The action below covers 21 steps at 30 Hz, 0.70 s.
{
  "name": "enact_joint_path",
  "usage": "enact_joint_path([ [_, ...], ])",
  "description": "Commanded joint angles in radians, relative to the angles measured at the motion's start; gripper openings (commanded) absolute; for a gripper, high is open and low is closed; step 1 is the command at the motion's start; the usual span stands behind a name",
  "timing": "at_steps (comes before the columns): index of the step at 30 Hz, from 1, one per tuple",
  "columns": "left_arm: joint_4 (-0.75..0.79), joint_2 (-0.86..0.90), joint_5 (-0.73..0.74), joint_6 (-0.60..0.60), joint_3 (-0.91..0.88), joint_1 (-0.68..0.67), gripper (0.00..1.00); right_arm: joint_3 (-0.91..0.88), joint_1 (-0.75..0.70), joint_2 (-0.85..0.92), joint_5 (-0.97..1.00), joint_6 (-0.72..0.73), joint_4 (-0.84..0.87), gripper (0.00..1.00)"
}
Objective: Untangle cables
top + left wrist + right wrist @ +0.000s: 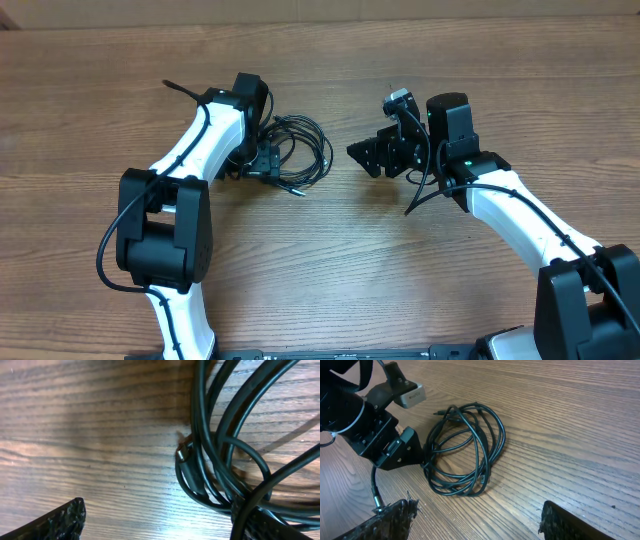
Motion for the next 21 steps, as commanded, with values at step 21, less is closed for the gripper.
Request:
enact_joint_path([
  [21, 0.190, 0.006, 0.091, 0.395, -0.011, -0.026, 0.98, 0.012, 0.005, -0.025, 0.000, 0.000, 0.006, 0.81],
])
